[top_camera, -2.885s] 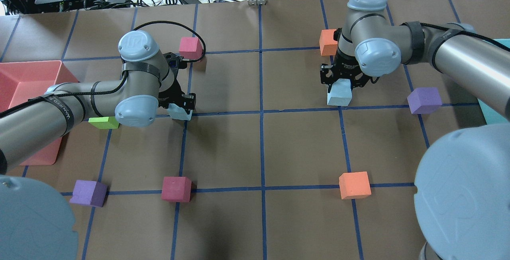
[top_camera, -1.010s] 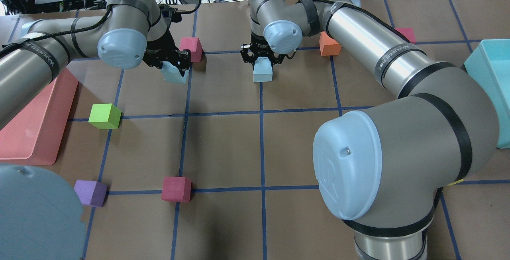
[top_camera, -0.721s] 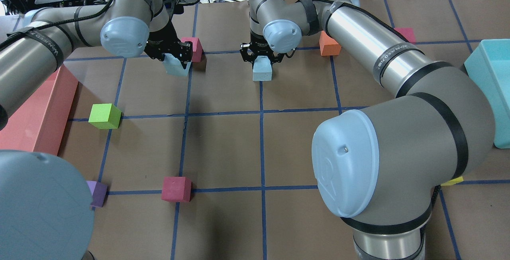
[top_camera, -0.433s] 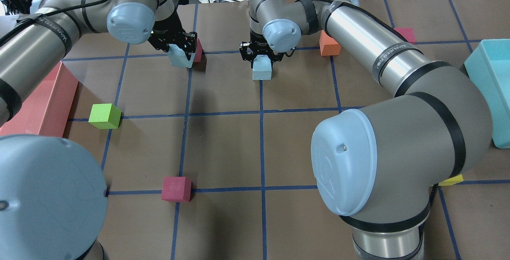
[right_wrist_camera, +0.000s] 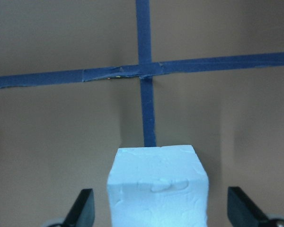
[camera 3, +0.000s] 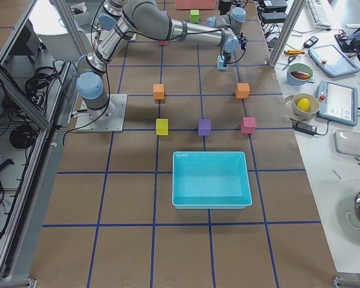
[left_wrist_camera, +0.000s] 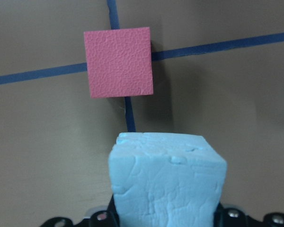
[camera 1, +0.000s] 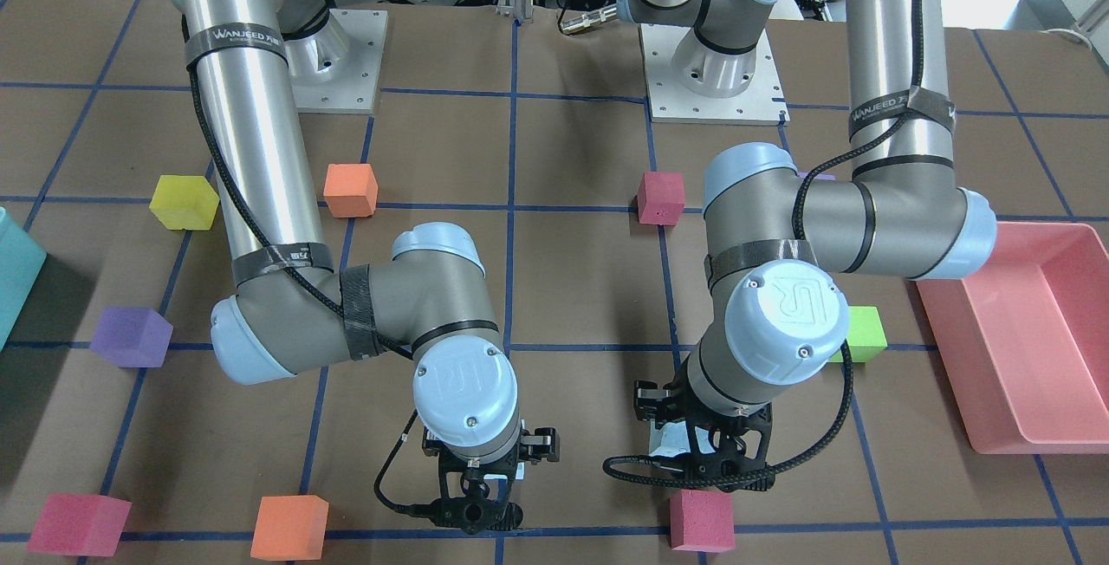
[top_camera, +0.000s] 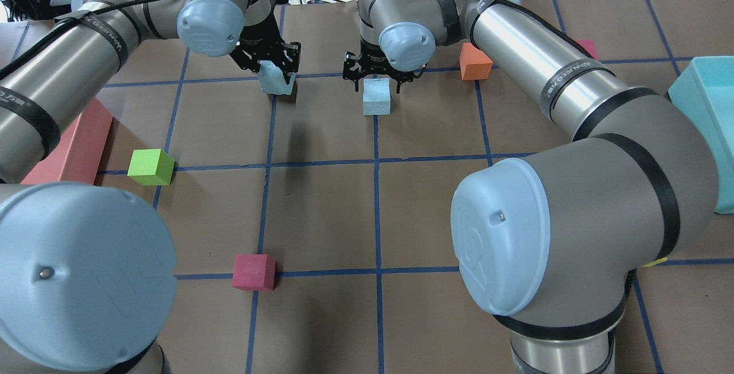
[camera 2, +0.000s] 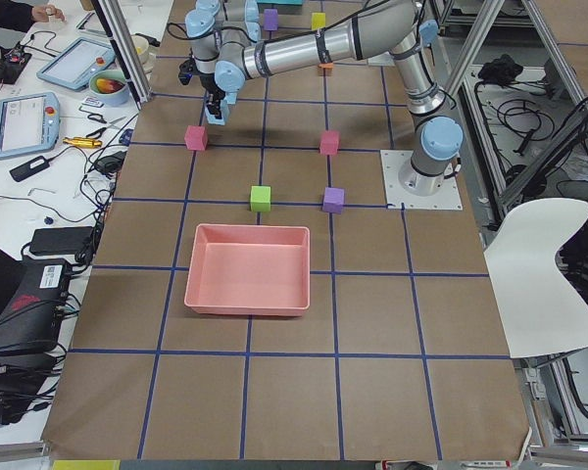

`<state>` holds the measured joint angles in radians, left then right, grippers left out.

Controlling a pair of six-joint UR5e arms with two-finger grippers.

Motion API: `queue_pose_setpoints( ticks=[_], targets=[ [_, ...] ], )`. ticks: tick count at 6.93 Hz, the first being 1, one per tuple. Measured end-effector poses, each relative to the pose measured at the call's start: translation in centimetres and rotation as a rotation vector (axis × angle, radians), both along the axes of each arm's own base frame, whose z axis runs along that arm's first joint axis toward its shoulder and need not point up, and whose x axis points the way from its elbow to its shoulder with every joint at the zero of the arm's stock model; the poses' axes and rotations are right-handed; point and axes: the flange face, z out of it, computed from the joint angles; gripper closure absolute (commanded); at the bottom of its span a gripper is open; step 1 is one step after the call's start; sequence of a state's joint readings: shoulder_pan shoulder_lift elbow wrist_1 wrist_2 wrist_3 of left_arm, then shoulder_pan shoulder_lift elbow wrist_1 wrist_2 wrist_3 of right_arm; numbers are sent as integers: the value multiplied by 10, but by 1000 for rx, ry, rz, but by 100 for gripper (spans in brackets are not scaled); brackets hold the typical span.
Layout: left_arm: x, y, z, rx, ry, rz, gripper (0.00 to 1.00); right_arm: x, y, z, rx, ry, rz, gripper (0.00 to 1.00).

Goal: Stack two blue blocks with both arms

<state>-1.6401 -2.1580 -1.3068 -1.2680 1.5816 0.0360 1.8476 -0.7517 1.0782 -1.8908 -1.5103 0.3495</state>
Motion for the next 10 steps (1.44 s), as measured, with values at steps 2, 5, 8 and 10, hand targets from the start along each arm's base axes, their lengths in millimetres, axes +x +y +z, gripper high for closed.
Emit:
queue_pose_setpoints(
  ticks=[2, 5, 8, 10],
  targets=[
    [-8, 0, -2, 2, 7, 30, 100, -47, 3, 64, 6, 9, -29, 0],
    [-78, 3, -4, -23, 12, 116, 100, -145, 34, 126, 38, 15, 10, 0],
    [-161, 8, -15, -41, 23, 184, 100, -199, 148, 181, 21, 15, 37, 0],
    [-194, 12, -25, -48, 23, 192, 100, -214, 204, 205, -4, 48, 34, 0]
  ],
)
